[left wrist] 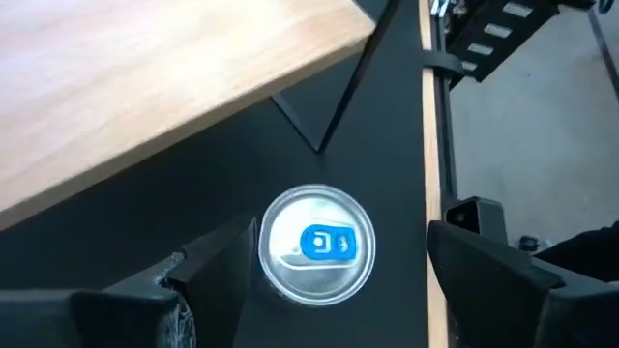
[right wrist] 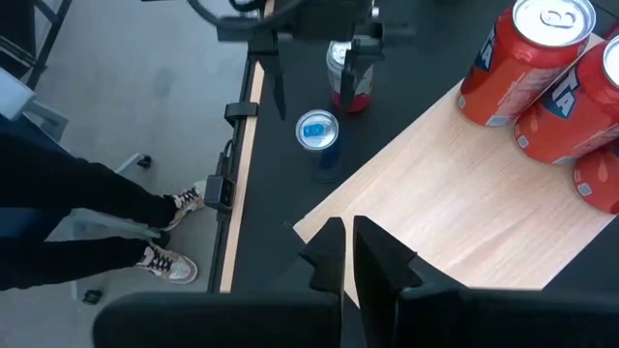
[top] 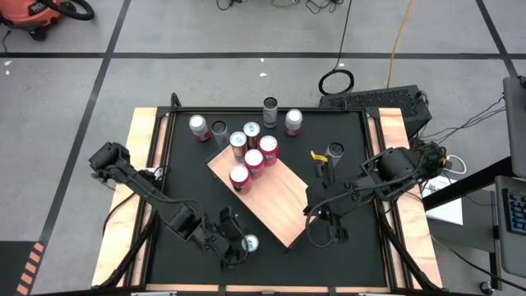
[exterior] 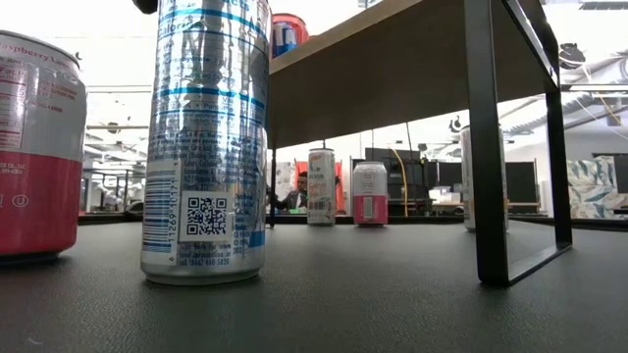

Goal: Place canned beverage on shelf
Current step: Put the blue soda can on the shelf aligned with the other blue soda cans

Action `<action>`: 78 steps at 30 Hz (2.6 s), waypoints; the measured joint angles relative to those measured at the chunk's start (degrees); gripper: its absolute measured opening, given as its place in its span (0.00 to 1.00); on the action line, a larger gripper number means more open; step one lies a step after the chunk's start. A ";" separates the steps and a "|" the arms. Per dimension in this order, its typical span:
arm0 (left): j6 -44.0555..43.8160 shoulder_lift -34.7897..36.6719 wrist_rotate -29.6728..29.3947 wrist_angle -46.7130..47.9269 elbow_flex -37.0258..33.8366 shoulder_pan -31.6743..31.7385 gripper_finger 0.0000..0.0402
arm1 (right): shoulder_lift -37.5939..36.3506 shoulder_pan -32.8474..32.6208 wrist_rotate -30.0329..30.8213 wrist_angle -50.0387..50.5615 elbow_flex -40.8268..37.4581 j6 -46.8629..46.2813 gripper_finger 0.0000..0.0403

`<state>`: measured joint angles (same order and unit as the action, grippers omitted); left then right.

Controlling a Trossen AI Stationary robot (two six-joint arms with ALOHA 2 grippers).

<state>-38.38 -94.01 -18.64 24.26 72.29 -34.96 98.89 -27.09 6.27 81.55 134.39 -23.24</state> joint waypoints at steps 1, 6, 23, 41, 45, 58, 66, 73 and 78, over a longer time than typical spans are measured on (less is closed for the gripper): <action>0.19 -0.21 0.22 0.42 0.00 0.03 0.76 | 0.00 0.00 0.01 -0.16 0.00 0.08 0.01; 1.48 -0.47 -0.03 0.59 -0.04 0.09 0.76 | 0.00 0.00 0.01 -0.28 0.00 0.17 0.01; 1.24 -2.41 0.47 -0.25 0.00 0.34 0.76 | 0.02 0.02 0.03 -0.38 0.00 0.58 0.01; 1.24 -7.03 -0.71 -3.66 -0.04 0.95 0.76 | 0.02 0.02 0.02 -2.24 0.00 1.83 0.01; 1.22 -7.09 -1.19 -5.21 -0.04 1.32 0.76 | 0.02 0.02 0.01 -2.24 0.00 1.89 0.01; 1.22 -7.09 -1.11 -1.35 -0.02 2.01 0.76 | 0.02 -0.04 -0.02 -2.25 0.00 1.25 0.01; 1.24 -7.09 2.01 -1.15 -0.02 1.99 0.72 | 0.02 -0.09 1.51 -3.22 0.00 1.44 0.01; 1.24 -7.20 2.78 -1.33 -0.02 1.90 0.59 | 0.02 -0.02 1.59 -3.57 0.00 1.63 0.01; 1.28 -7.20 2.76 -1.30 -0.02 1.90 0.57 | 0.02 -0.02 1.61 -3.57 0.00 1.30 0.01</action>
<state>-37.10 -101.21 -15.88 22.96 72.27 -33.06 98.91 -27.11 7.88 77.97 134.39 -21.94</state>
